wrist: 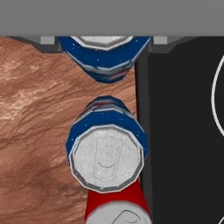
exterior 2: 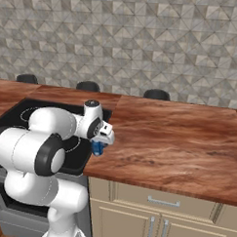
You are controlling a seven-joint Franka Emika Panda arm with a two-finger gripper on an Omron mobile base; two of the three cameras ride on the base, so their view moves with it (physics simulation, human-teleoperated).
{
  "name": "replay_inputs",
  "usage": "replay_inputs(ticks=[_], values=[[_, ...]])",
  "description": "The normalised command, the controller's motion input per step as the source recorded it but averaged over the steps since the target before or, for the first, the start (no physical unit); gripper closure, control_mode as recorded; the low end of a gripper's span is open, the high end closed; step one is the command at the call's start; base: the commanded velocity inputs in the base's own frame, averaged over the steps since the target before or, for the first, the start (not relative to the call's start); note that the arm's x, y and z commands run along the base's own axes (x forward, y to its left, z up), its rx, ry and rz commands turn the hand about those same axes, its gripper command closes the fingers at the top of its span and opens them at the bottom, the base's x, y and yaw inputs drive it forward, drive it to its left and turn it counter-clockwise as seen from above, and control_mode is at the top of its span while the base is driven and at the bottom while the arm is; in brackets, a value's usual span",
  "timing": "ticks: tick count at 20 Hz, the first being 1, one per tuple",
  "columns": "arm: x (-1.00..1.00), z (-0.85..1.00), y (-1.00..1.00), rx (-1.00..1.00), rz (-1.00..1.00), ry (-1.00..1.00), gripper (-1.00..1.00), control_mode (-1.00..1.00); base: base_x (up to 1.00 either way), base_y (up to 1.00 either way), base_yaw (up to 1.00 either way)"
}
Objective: Four empty soda cans are scattered around the kitchen. Gather all the cans and cluster them next to the stove for recycling.
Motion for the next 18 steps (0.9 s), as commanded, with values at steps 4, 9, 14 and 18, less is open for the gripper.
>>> replay_inputs(ticks=[4,9,14,18], values=[[0.00,0.27,0.00,-0.03,0.00,-0.14,-1.00,-1.00,0.00,0.00,0.00],[0.00,0.73,0.00,0.00,0.00,-0.14,-1.00,-1.00,0.00,0.00,0.00],[-0.04,0.87,0.00,0.00,0.00,-0.09,-1.00,-1.00,0.00,0.00,0.00],[-0.26,0.82,0.00,0.00,0.00,-0.07,-1.00,-1.00,0.00,0.00,0.00]])
